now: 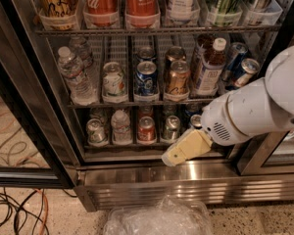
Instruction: Pick coke can from bottom shelf of fridge
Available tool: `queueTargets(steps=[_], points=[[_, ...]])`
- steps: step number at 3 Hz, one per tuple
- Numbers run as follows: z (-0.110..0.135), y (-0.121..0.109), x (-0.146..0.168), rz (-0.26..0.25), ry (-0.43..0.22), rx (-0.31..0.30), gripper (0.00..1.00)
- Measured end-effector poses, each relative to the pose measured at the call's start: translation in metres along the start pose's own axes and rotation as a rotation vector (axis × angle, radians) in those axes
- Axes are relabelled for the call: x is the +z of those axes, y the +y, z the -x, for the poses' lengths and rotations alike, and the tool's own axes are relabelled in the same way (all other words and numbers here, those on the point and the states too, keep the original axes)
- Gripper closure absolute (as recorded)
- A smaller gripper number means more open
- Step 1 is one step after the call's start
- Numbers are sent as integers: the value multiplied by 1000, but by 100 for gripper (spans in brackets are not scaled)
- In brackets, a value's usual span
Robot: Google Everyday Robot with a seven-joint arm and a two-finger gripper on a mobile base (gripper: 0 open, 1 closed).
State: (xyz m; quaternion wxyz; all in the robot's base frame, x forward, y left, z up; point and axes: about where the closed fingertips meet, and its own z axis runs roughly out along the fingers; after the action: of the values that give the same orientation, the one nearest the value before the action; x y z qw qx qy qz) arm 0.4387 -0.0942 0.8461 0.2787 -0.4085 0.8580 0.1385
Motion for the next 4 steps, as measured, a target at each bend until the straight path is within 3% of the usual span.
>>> queueTargets(steps=[1, 2, 4], points=[[0, 0, 0, -1, -1, -2, 0], [4, 7, 21, 36, -69, 43, 0], [10, 68, 109, 147, -272, 222, 0]])
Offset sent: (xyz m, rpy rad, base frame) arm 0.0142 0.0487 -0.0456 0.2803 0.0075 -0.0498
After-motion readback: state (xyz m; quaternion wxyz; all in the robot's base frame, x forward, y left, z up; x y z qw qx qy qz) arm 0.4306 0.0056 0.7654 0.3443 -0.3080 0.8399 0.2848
